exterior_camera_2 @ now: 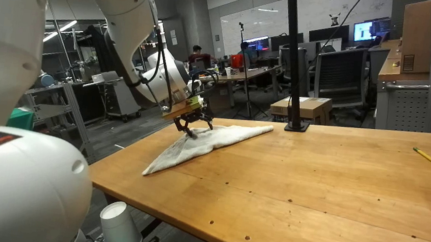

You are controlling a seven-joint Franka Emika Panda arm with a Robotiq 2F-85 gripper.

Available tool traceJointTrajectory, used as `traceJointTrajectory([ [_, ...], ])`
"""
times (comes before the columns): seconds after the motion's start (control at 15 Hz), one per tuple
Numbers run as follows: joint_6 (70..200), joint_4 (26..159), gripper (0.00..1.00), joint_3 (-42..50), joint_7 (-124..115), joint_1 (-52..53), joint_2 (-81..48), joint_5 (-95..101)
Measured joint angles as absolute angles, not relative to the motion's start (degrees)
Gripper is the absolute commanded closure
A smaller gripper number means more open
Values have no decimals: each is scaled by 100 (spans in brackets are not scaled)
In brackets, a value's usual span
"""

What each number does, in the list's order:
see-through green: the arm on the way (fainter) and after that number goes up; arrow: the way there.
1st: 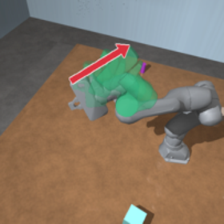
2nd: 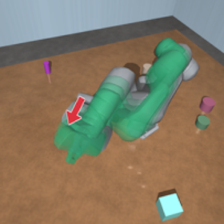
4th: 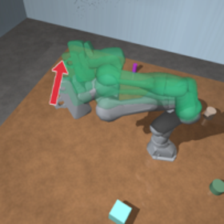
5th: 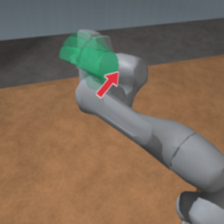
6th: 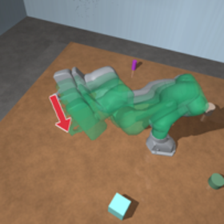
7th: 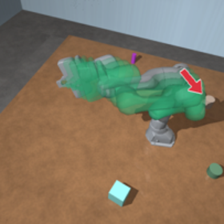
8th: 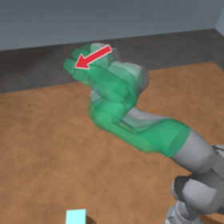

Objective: Fold the white towel into a triangle twice

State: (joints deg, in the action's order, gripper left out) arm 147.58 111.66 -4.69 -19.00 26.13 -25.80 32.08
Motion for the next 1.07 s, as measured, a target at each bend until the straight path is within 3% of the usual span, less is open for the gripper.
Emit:
traceJointTrajectory([
  [1.07, 14019, 10211, 0, 397, -2710, 2470, -2735, 3549],
])
